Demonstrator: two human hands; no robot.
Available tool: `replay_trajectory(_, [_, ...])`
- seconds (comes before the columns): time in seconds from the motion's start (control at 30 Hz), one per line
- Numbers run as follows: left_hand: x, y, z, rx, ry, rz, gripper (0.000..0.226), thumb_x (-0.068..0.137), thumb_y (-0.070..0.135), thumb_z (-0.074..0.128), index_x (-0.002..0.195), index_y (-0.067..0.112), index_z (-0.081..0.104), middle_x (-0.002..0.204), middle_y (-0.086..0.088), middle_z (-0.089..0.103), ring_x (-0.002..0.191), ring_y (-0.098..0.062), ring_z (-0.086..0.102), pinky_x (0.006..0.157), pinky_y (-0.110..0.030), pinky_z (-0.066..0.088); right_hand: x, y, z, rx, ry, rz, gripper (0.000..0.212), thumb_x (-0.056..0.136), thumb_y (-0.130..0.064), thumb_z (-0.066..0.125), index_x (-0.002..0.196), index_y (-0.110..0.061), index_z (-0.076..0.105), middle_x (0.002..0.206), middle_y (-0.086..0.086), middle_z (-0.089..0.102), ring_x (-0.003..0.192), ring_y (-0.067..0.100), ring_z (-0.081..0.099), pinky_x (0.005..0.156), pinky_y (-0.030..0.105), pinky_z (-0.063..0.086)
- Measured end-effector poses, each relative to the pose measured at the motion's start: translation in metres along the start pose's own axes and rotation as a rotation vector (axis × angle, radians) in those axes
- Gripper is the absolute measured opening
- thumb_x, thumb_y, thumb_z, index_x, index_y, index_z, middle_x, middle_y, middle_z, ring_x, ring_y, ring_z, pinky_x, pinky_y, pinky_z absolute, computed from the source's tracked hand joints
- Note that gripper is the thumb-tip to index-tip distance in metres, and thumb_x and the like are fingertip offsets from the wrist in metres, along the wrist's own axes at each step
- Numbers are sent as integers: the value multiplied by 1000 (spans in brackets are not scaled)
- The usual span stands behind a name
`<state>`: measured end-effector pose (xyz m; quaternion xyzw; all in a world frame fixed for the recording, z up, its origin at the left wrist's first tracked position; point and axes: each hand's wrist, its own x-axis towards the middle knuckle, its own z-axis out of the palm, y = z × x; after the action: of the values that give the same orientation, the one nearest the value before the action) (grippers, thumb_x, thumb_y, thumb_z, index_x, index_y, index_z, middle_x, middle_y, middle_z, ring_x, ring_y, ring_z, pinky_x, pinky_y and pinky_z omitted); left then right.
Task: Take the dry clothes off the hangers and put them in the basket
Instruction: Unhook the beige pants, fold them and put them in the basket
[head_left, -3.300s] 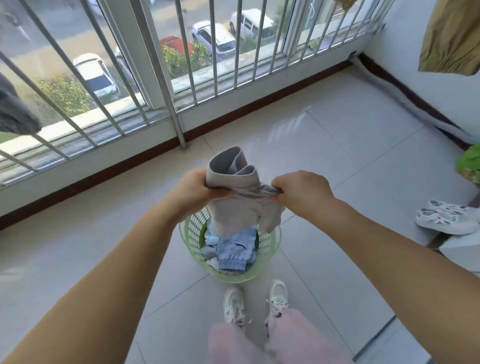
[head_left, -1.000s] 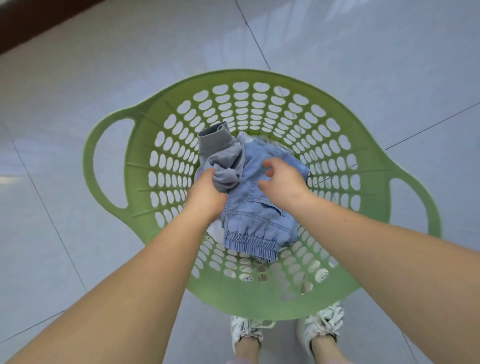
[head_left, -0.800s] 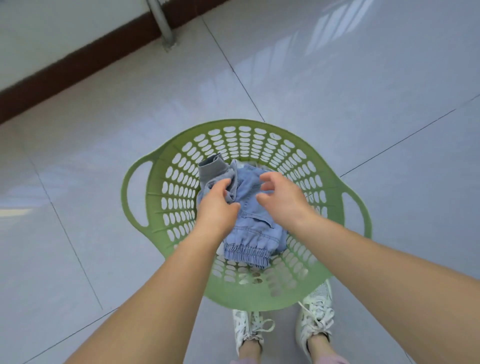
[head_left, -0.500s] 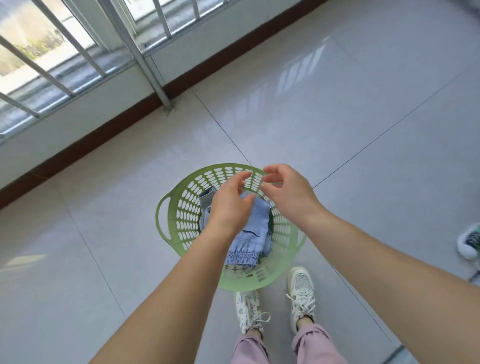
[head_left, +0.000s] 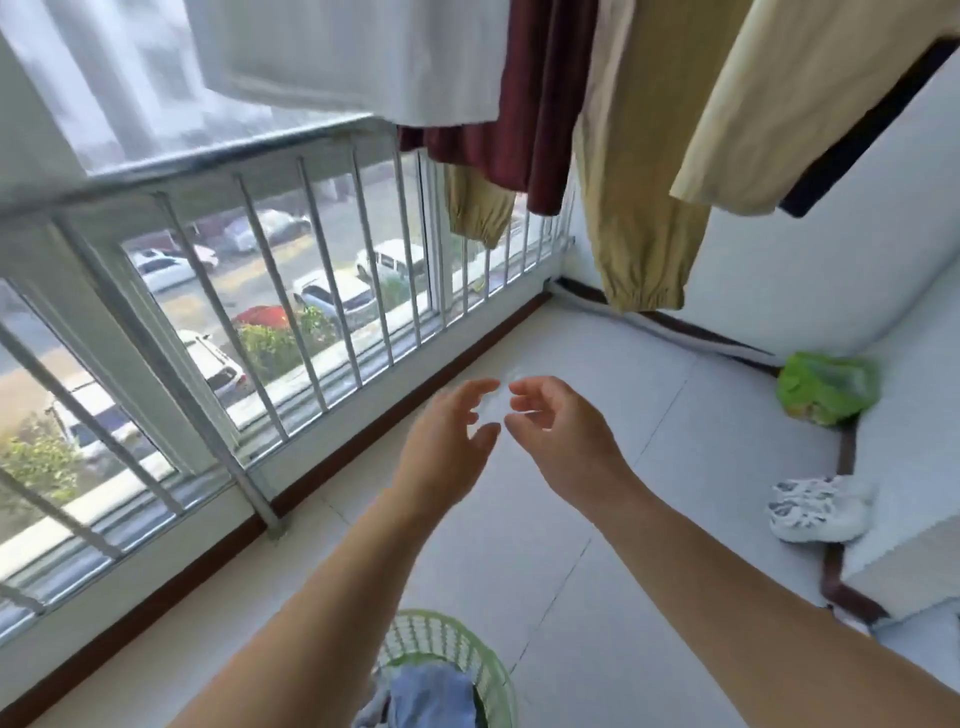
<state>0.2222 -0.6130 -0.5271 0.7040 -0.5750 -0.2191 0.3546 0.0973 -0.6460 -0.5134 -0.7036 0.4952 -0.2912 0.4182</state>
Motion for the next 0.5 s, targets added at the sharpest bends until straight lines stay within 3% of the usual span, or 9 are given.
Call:
replay_trajectory(0.1, [28,57,-20,2,46,120,44,88,15,60,129,25,50,126,-1,55,107,-13,58,89,-22,43,9,-35,-50,0,81,-97,29,90,-18,57,119,-21,54,104,-11,56,92,2,54,72,7,41])
replay_trajectory(0.37, [84,206,-37,-54,213,408,46,85,14,63,128,27,51,113,8,53,93,1,52,77,-6,39,28,-98,-185,-79,226,-369,32,93,-23,55,125,-23,51,112,-15,56,102,1,53,78,7,39])
replay_trajectory(0.5, [104,266,-40,-67,290,536,45,86,15,61,128,27,50,107,16,49,98,2,51,93,-22,46,40,-127,-243,-91,314,-541,34,91,-24,57,125,-25,52,116,-15,58,108,-1,53,87,10,43])
